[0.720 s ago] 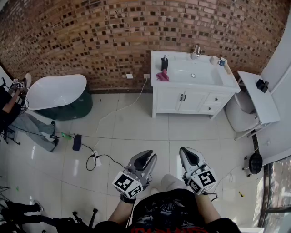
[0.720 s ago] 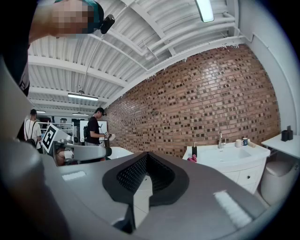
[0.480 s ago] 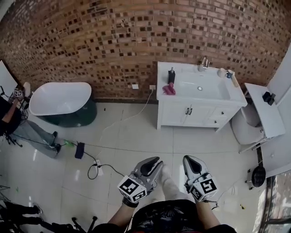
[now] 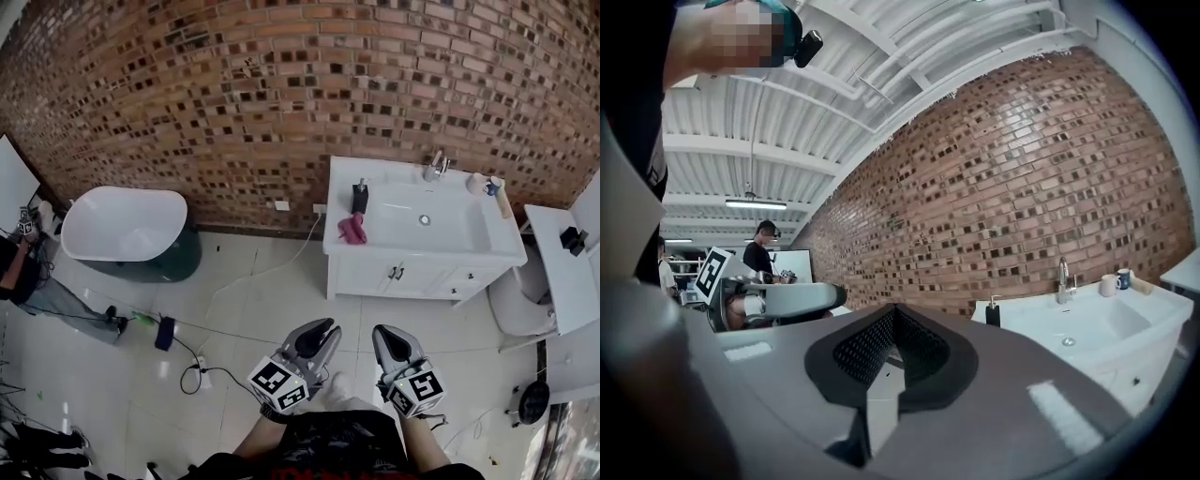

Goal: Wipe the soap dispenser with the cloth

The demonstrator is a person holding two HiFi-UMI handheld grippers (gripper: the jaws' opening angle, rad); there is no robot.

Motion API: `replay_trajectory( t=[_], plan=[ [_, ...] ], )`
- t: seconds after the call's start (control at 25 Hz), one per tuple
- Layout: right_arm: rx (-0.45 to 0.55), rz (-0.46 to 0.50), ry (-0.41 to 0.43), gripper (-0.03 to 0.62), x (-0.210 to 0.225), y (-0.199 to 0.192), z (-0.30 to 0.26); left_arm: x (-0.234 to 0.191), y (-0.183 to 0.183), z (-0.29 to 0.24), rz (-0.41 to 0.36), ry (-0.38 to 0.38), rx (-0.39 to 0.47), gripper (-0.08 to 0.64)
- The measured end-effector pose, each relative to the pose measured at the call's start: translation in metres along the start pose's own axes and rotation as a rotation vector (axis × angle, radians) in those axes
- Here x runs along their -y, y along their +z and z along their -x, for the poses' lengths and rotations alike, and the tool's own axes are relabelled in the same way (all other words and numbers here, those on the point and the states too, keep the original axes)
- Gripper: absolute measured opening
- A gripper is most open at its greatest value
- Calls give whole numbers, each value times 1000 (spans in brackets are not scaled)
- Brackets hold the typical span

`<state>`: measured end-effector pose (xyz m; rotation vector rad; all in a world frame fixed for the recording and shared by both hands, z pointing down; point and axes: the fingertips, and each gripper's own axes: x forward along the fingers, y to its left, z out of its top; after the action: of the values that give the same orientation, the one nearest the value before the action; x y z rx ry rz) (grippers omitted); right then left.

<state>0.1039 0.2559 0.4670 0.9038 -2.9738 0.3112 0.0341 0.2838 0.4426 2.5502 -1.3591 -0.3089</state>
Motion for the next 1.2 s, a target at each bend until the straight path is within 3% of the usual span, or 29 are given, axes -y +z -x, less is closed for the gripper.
replay_trajectory(
  t=[0.32, 0.64, 0.88, 1.04, 1.2],
  plan=[
    [-21, -20, -23, 0, 80, 12, -98, -105, 8, -59, 53, 46, -30, 81],
    [15, 7, -205, 0, 152, 26, -189, -224, 35, -126, 6, -48, -35, 81],
    [-39, 39, -265, 3, 190, 20, -238, -276, 50, -183, -20, -112, -64, 81],
    [-90, 18, -264, 9, 224, 2, -265, -305, 35, -218, 19, -112, -95, 81],
    [-113, 24, -221, 17, 266, -9, -299, -340, 20, -260, 11, -85, -118, 81]
  ],
)
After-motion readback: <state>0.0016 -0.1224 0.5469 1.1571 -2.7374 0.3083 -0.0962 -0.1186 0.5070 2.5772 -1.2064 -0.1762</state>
